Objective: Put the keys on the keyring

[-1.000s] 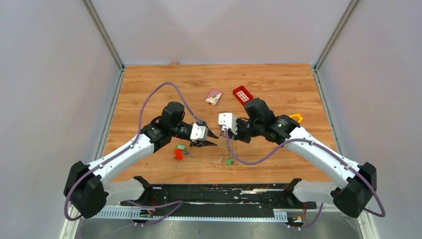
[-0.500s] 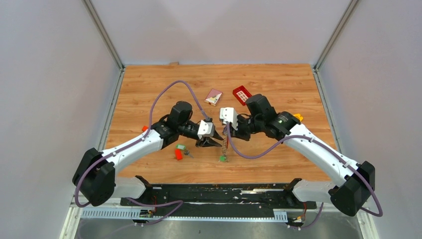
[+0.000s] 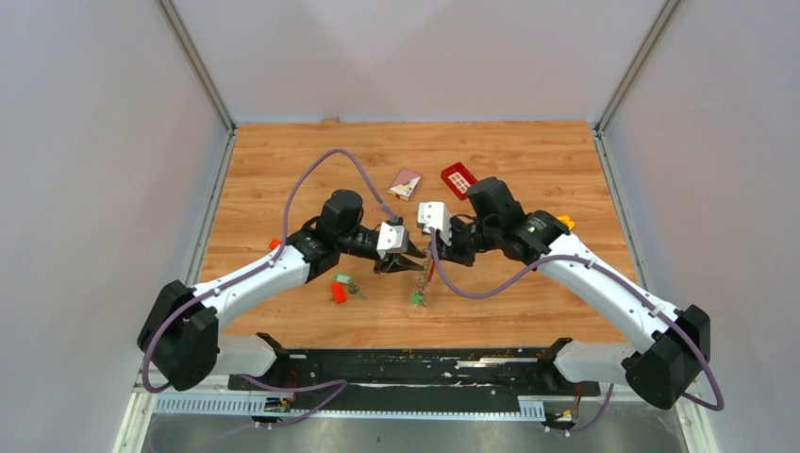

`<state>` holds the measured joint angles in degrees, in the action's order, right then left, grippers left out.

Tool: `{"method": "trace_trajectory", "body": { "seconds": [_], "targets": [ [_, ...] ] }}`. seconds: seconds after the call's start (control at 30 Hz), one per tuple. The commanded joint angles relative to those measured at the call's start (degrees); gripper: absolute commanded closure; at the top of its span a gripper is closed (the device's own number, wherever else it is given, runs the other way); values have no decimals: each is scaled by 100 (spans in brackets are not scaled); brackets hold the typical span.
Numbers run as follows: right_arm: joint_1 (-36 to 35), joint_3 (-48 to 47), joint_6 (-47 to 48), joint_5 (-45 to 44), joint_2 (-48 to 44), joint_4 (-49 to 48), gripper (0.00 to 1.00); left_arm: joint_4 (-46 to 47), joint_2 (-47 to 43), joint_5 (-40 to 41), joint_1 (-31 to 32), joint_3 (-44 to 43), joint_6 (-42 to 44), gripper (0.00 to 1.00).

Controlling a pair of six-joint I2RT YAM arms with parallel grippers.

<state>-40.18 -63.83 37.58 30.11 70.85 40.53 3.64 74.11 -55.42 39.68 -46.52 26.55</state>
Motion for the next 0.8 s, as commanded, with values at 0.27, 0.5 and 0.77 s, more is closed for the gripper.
{"method": "trace_trajectory", "body": {
  "seconds": [0.27,0.5,0.77],
  "targets": [
    [72,-94,2,228,-168,-198,100,-127,-247,213,-13,-293,227,64],
    [65,-85,36,281,-168,-180,100,-71,-169,261,-13,-365,180,64],
    [71,-50,92,369,-203,-171,100,-4,-169,380,-20,-375,145,64]
  ]
}}
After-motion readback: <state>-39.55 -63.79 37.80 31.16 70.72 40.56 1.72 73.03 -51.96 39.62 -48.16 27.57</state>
